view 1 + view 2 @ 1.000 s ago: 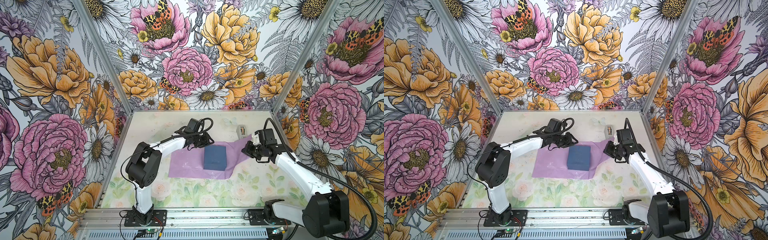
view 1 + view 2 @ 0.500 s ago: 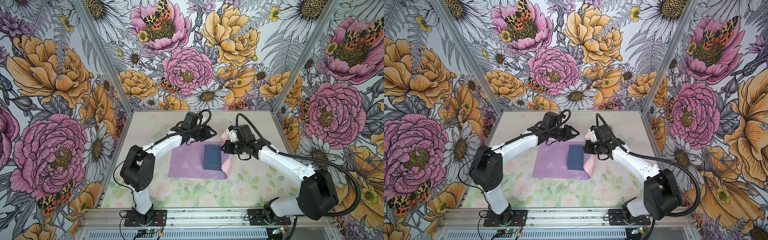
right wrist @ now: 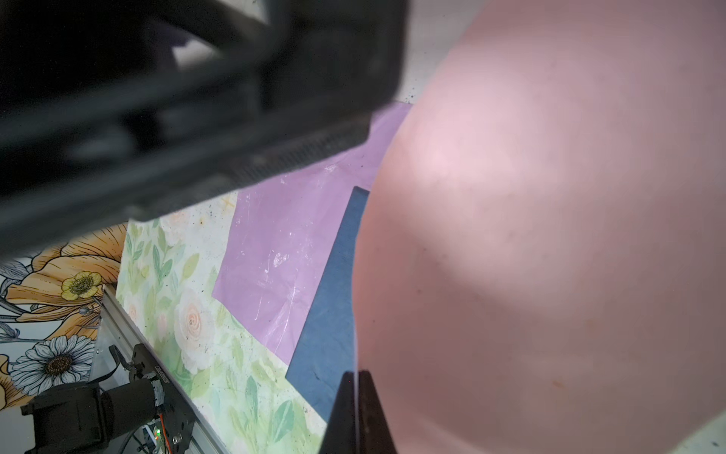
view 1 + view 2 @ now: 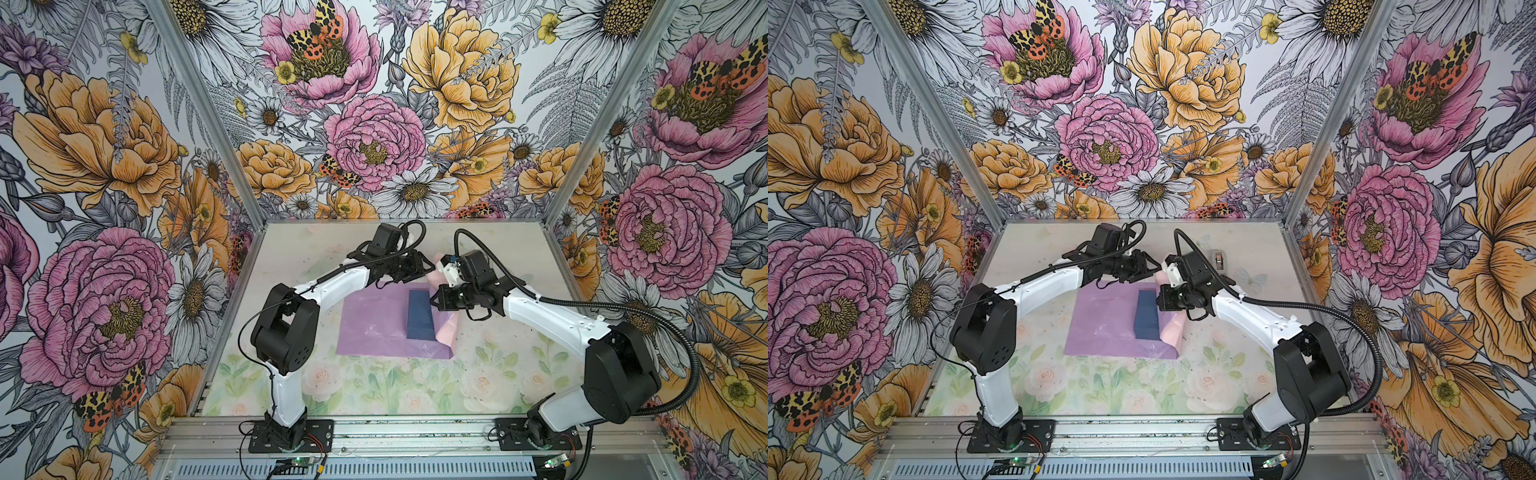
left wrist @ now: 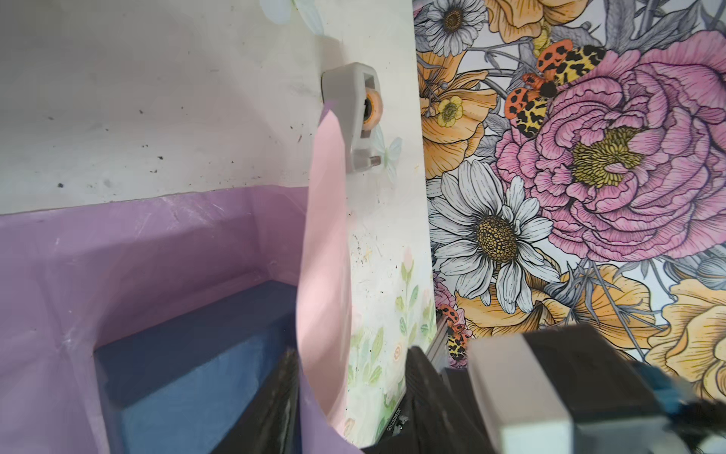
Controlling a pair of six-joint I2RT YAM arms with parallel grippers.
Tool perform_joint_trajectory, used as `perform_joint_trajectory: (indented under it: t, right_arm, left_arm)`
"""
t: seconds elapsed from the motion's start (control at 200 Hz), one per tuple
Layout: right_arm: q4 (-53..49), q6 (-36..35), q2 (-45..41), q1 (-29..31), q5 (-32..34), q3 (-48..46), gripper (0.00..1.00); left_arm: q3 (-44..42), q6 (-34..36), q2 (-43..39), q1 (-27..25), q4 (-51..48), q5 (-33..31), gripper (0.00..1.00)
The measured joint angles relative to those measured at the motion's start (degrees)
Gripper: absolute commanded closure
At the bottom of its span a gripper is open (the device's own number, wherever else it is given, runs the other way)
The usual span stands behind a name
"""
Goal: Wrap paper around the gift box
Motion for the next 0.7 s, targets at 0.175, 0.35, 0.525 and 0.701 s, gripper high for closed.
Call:
perform_joint_trajectory:
  t: [0.175, 0.35, 0.525, 0.701]
  right_arm:
    - [0.02, -0.46, 0.0, 0.52, -0.15, 0.09, 1.0]
    - [0.02, -0.48, 0.07, 0.87, -0.37, 0.2, 1.0]
    - [0.07, -0.5, 0.92, 1.22, -0.74, 0.74, 1.0]
    - [0.07, -0.87, 1.01, 1.42, -0.74, 0.83, 1.0]
  left_arm:
    - [0.24, 0.87, 1.9, -0.15, -1.84, -0.2, 0.59]
    - [1.81, 1.4, 2.84, -0.76, -2.67, -0.17, 0.63]
    - [3.52, 1.75, 3.5, -1.11, -2.67, -0.15, 0.76]
    - [3.54, 2.08, 4.09, -1.11, -2.71, -0.2, 0.97]
